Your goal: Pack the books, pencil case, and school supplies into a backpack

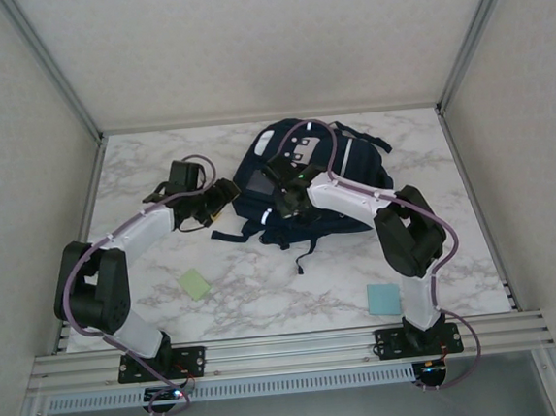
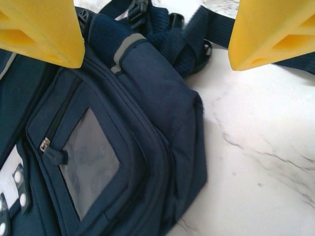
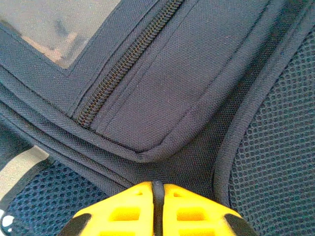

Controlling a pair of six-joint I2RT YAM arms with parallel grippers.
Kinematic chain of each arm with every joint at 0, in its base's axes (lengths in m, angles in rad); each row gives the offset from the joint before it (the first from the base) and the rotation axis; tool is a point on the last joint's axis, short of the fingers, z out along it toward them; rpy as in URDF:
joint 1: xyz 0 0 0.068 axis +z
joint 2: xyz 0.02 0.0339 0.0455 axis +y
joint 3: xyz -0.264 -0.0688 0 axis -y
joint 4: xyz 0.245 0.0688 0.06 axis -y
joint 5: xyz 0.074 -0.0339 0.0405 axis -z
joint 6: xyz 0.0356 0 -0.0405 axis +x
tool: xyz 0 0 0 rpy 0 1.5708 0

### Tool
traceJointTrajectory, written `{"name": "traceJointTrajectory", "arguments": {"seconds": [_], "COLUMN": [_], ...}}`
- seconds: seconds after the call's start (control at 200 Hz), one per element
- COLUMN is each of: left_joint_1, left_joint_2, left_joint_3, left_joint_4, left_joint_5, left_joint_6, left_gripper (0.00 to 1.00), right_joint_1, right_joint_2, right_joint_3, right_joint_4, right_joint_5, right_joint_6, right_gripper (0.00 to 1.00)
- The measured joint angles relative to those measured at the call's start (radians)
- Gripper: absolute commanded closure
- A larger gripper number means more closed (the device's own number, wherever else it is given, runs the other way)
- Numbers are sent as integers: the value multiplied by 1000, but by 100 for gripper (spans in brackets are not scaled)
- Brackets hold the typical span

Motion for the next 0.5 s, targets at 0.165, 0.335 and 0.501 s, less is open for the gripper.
{"name": "traceJointTrajectory", "arguments": {"seconds": [0.165,0.335,0.501], "left_joint_1": [-61,-85,-84], "left_joint_2": [107,261,362], "left_joint_3": [93,198,277], "left_joint_4": [35,34,13], "left_joint_5": [-6,-56,-87], "left_joint_6": [-40,-60,-81], "left_gripper": [23,33,81], "right_joint_1": [-3,-4,-6], "right_joint_2": [-37,-47,-48], "right_joint_3": [-5,-5,-8], "right_joint_4": [-19,-68,-82], "right_joint_5": [-44,-66,-58], "right_joint_6": [31,61,73], "right_gripper": [100,100,100]}}
